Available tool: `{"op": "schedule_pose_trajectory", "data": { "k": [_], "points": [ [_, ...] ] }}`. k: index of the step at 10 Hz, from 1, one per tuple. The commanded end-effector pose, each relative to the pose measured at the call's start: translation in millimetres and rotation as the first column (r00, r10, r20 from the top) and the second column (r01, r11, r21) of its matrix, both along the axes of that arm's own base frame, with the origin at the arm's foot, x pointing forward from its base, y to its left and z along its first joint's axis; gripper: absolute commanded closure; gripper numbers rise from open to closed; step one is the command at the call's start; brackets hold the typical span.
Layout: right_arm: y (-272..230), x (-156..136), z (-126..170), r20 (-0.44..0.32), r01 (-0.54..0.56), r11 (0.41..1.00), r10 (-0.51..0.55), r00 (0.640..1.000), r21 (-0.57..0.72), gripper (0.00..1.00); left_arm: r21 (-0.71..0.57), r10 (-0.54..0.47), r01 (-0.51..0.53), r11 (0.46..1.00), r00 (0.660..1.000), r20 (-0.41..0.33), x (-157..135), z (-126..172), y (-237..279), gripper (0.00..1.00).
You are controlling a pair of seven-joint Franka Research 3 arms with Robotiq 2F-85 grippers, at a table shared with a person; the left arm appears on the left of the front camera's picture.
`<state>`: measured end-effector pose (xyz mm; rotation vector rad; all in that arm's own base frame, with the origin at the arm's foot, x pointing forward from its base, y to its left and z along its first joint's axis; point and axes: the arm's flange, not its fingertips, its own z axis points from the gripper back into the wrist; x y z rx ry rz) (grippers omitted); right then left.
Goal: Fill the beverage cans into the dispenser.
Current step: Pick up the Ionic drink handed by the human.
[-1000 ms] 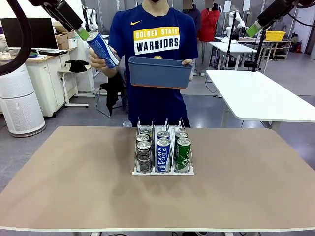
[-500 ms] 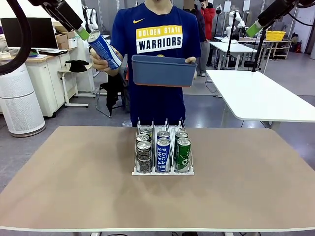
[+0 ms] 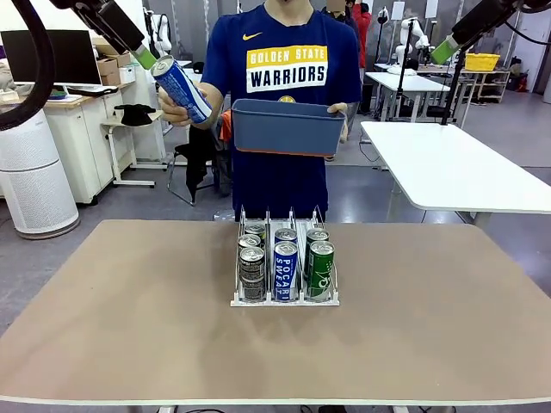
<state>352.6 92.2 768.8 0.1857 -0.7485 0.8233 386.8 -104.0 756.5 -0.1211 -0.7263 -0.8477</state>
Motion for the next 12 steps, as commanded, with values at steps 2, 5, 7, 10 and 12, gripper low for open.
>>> {"op": "schedule_pose_trajectory", "data": {
  "k": [2, 5, 7, 10, 12],
  "points": [
    [0, 0, 0, 0.0, 0.0, 1.0, 0.0, 1.0, 0.0, 0.0, -0.009, -0.003, 0.003, 1.0, 1.0, 0.01, 0, -1, 1, 0.0],
    [0, 0, 0, 0.0, 0.0, 1.0, 0.0, 1.0, 0.0, 0.0, -0.009, -0.003, 0.003, 1.0, 1.0, 0.01, 0, -1, 1, 0.0],
    [0, 0, 0, 0.0, 0.0, 1.0, 0.0, 1.0, 0.0, 0.0, -0.009, -0.003, 0.003, 1.0, 1.0, 0.01, 0, -1, 1, 0.0],
    [0, 0, 0, 0.0, 0.0, 1.0, 0.0, 1.0, 0.0, 0.0, 0.0, 0.0, 0.0, 1.0, 1.0, 0.0, 0, 0, 0, 0.0],
    [0, 0, 0, 0.0, 0.0, 1.0, 0.0, 1.0, 0.0, 0.0, 0.012, 0.024, -0.024, 1.0, 0.998, 0.057, 13, -10, -16, 0.0]
  ]
}}
